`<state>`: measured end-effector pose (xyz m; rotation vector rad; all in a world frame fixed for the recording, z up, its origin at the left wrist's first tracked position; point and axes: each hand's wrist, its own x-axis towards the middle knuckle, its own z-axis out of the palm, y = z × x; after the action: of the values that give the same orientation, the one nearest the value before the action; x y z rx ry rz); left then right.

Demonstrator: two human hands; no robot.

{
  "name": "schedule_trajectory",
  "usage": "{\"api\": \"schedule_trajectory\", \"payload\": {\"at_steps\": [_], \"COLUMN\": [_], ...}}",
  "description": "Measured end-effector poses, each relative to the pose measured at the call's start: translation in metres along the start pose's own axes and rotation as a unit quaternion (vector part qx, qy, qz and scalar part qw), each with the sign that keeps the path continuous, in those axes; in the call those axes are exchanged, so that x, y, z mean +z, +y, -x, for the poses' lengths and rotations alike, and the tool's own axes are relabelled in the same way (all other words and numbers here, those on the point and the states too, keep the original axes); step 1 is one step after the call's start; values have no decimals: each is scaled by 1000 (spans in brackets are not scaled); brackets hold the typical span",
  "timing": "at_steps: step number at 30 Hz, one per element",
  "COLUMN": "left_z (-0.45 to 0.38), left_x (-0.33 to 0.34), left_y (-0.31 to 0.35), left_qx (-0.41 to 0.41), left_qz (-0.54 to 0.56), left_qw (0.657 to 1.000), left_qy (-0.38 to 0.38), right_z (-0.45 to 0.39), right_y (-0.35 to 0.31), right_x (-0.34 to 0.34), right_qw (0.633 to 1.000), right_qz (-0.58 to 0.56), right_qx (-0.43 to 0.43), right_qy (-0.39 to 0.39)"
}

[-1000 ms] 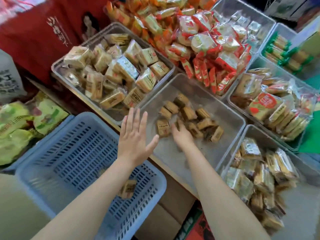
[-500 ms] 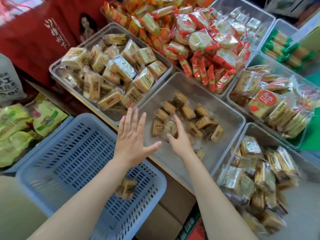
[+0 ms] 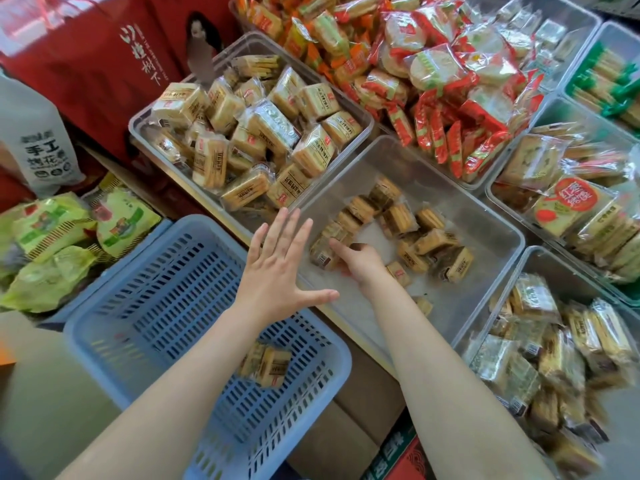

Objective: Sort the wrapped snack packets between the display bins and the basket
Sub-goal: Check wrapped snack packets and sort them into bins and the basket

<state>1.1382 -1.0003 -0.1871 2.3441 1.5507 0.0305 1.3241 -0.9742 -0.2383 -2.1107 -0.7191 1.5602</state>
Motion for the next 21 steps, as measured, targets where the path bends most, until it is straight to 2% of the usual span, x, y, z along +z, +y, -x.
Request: {"api": "schedule_trajectory", "payload": {"at_steps": [2,5,11,14,18,21], "left_z": [0,0,0,-1,1,3], "left_x": [1,2,2,1,-3,-14], "left_y": [0,-1,-2,-1,1,8], "left_qx": [0,2,-1,-4,-10,-19], "left_qz": [1,6,8,3,15,73], "left_qw": [1000,1000,1000,1000,1000,997], "left_qy": [2,6,0,-8,-9,-8], "right_z": [2,4,12,25,52,92], "right_y": [2,5,-1,-1,9,13], "right_x": [2,10,11,1,-25,-45], "right_qw": [994,984,975,983,974,972], "right_qz": [-98,-164,-199,-171,-227,-228], "right_qx": [22,40,11,-1,-12,-45], "right_qy": [-39,-52,-99,-73,-10,32]}}
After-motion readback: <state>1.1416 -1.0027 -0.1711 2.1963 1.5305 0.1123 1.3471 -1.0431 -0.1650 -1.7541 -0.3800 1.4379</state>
